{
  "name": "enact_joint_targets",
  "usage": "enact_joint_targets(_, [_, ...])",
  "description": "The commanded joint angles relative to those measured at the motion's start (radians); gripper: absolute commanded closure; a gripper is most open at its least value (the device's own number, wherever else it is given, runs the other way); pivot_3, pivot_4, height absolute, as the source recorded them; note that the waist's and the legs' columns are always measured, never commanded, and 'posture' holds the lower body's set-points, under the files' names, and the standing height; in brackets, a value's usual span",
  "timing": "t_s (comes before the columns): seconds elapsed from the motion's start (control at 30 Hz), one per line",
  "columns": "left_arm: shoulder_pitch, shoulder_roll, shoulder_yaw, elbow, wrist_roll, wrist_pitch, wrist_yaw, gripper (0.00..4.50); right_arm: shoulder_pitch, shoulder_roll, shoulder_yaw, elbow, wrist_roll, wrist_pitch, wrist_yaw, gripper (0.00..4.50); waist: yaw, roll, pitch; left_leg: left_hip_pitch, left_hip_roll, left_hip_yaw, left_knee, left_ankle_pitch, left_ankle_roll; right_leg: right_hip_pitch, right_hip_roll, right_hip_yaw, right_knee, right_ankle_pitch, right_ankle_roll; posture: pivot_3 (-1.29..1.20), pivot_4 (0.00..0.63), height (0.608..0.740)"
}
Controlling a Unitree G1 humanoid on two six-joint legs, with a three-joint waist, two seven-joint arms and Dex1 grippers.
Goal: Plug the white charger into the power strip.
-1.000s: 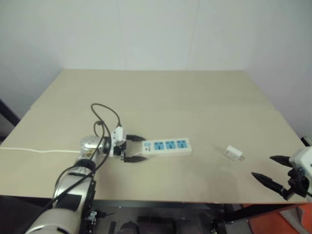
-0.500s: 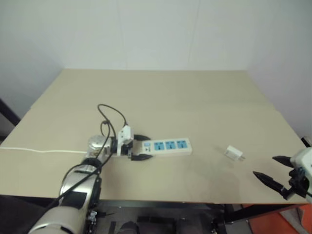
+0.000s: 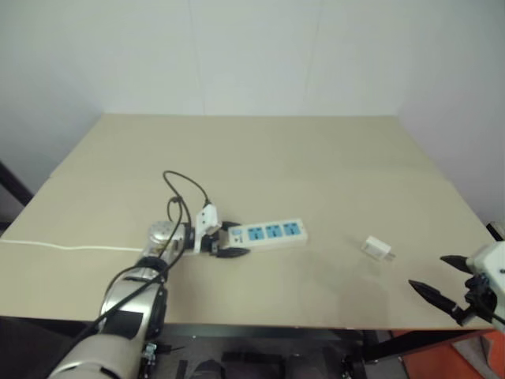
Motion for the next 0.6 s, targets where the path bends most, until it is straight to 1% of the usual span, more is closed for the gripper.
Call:
enact_joint_targets(0.03, [0.017,-0.005,-0.014,0.002,0.032,-0.011,0.004,1.21,-0.021,-0.007,0.002,-0.019,-0.005,0.0,-0.012,0.0,0.0,0.0,0.0,0.0,0.0,0.0,0.0,0.0,0.0,0.0,0.0,0.0,0.0,0.0,0.0,0.0,0.15,0.74])
enact_joint_targets(0.13, [0.014,-0.005,-0.007,0.001,0.028,0.008,-0.018,1.21,-0.051,-0.029,0.026,-0.012,-0.004,0.012,-0.013,0.0,0.0,0.0,-0.001,0.0,0.0,0.0,0.0,0.0,0.0,0.001,0.0,0.0,-0.001,0.0,0.0,0.0,0.15,0.74])
enact_joint_targets(0.2, [0.01,0.0,-0.015,-0.002,0.036,0.012,-0.043,1.21,-0.095,-0.079,0.051,-0.007,0.022,0.083,-0.007,0.0,-0.002,0.0,-0.001,0.0,0.0,0.0,0.0,0.0,0.0,0.001,0.0,0.0,-0.001,0.0,0.0,0.0,0.15,0.74])
enact_joint_targets(0.23, [0.009,0.004,-0.025,-0.004,0.046,0.01,-0.049,1.21,-0.137,-0.126,0.067,-0.003,0.066,0.174,0.002,0.0,-0.003,0.001,-0.001,0.0,0.0,0.0,0.0,0.0,0.0,0.001,0.0,0.0,-0.001,0.0,0.0,0.0,0.15,0.74])
enact_joint_targets(0.27, [0.008,0.006,-0.031,-0.006,0.052,0.008,-0.059,1.21,-0.18,-0.211,0.099,0.001,0.097,0.297,0.01,0.0,-0.004,0.001,-0.001,0.0,0.0,0.0,0.0,0.0,0.0,0.001,0.0,0.0,-0.001,0.0,0.0,0.0,0.15,0.74])
enact_joint_targets(0.33, [0.007,0.008,-0.039,-0.009,0.057,0.007,-0.07,1.21,-0.295,-0.317,0.179,0.037,0.147,0.404,0.033,0.0,-0.009,0.002,-0.001,0.0,0.0,0.001,0.0,0.0,0.0,0.001,0.0,0.0,0.0,0.0,0.0,0.0,0.15,0.74])
enact_joint_targets(0.37, [0.007,0.007,-0.043,-0.011,0.059,0.006,-0.073,1.21,-0.391,-0.368,0.254,0.07,0.171,0.461,0.04,0.0,-0.005,0.002,-0.002,0.001,0.0,0.0,-0.001,0.0,0.0,0.002,0.0,0.0,0.0,0.0,0.0,0.0,0.15,0.74])
enact_joint_targets(0.4, [0.005,0.007,-0.049,-0.013,0.063,0.005,-0.072,1.21,-0.479,-0.4,0.322,0.101,0.188,0.506,0.042,0.0,-0.005,0.002,-0.002,0.001,0.001,-0.001,-0.001,0.0,0.0,0.002,0.0,-0.001,-0.001,0.0,0.0,0.0,0.15,0.74])
enact_joint_targets(0.47, [0.002,0.008,-0.054,-0.017,0.064,-0.001,-0.103,1.21,-0.684,-0.447,0.503,0.157,0.177,0.582,0.051,0.0,-0.005,0.002,-0.002,0.001,0.001,-0.001,-0.001,0.0,0.0,0.001,0.0,-0.002,-0.001,0.0,-0.001,0.0,0.15,0.74])
enact_joint_targets(0.53, [-0.005,0.008,-0.061,-0.019,0.069,0.012,-0.123,1.21,-0.884,-0.467,0.721,0.204,0.1,0.61,0.079,0.0,-0.002,0.002,-0.002,-0.002,0.001,-0.001,-0.002,0.0,0.0,-0.001,0.0,-0.002,-0.003,0.0,-0.001,0.0,0.15,0.74])
enact_joint_targets(0.6, [-0.01,0.0,-0.052,-0.022,0.055,0.034,-0.141,1.21,-1.08,-0.439,0.929,0.267,0.015,0.642,0.109,0.0,-0.002,0.002,-0.002,-0.007,0.001,0.0,-0.001,0.0,0.0,-0.007,-0.001,-0.001,-0.002,0.0,-0.001,0.0,0.15,0.74])
